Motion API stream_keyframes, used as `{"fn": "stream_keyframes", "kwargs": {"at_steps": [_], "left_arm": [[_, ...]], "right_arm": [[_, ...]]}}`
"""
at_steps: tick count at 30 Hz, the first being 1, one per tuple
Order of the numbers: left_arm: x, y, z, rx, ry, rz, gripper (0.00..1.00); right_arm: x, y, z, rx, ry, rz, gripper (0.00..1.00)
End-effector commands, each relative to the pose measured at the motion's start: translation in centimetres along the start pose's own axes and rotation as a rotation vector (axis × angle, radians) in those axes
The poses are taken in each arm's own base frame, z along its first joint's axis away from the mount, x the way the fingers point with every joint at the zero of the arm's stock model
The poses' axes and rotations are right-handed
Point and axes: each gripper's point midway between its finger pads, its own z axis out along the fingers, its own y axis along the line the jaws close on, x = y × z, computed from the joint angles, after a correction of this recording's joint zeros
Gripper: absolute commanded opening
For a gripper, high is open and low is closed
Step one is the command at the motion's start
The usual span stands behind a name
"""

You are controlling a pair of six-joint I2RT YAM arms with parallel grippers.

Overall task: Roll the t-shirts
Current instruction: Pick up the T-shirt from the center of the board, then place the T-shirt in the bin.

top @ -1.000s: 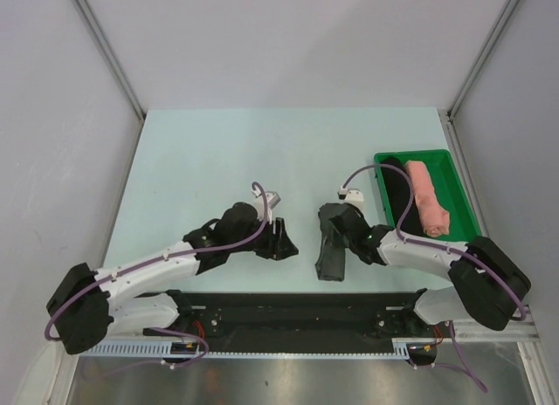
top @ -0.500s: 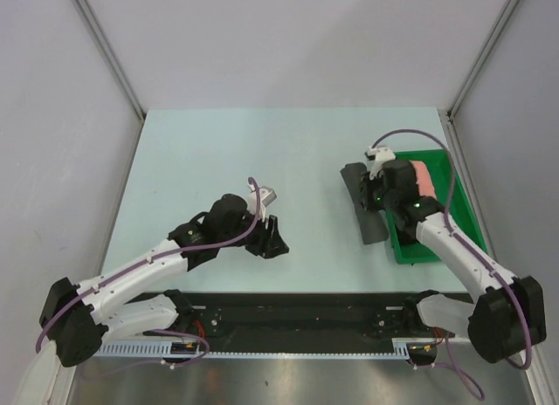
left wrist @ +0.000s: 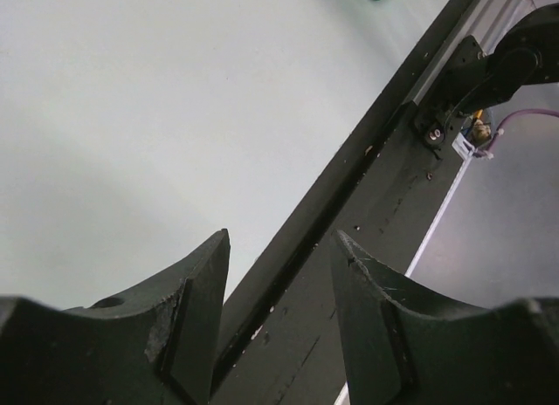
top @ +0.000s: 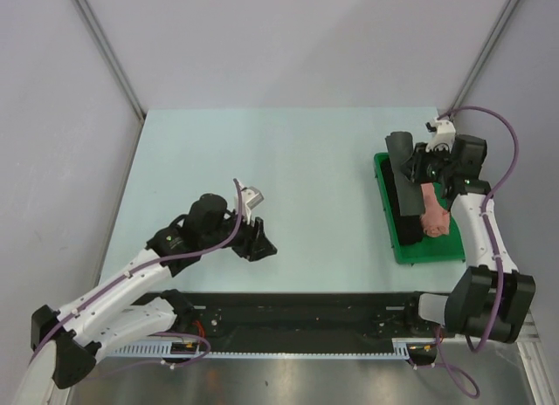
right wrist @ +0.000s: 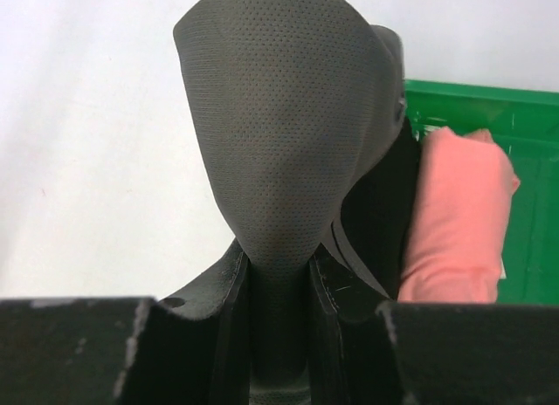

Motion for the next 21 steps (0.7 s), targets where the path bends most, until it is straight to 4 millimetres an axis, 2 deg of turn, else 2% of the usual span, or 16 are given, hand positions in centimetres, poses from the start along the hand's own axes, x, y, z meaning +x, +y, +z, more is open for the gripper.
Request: {"fn": "stream_keyframes", "kwargs": {"at_steps": [1,2,4,6,7,8,10,15,19,21], "left_arm": [[-0.9,-1.1,-1.5,0.056,-0.044,0.072,0.54],[-1.2,-1.2,-1.7,0.055,-0.072,0.073,0.55],[-1.2,-1.4,-1.8,0.061,-0.066,0.074,0.55],[-1.4,-1.3,-2.1,0.057,-0.079,0.073,0.55],[-1.5,-1.5,-2.2,0.068,-0.087,0.076,0.54],[-2.0,-1.2,-2.4,0.063,-0.102,0.071,0.55],[-2.6,-1.0,-2.7,0.070,-0.124,0.058,0.55],[-2.5,-0.8,-2.8,0.079,-0.130,0.046,0.54],[-2.6,-0.8,-2.9,0.074,-0.135,0.046,0.54],[-2.6,-0.7,-2.9,0.073,-0.135,0.044,0.54]], "right_arm": [[-6.3,-2.7,-1.6,-0.069,-0.193,0.040,0.00],[-7.2,-2.2,-2.2,-0.132,-0.220,0.048,0.00],[-7.5,-4.3,-2.7,-0.124,-0.238,0.101,0.00],[-7.7,-5.1,-3.0,-0.146,-0.235,0.126,0.00],[-7.1,-6.1,-2.5,-0.150,-0.215,0.153,0.00],[-6.7,-7.2,-3.2,-0.158,-0.213,0.188,0.00],[-6.4,-8.1,-3.7,-0.200,-0.206,0.239,0.00],[-6.2,-11.4,-5.8,-0.203,-0.217,0.351,0.00],[-3.9,-12.6,-4.7,-0.171,-0.117,0.364,0.00],[-2.0,-12.8,-3.7,-0.164,-0.051,0.367,0.00]]}}
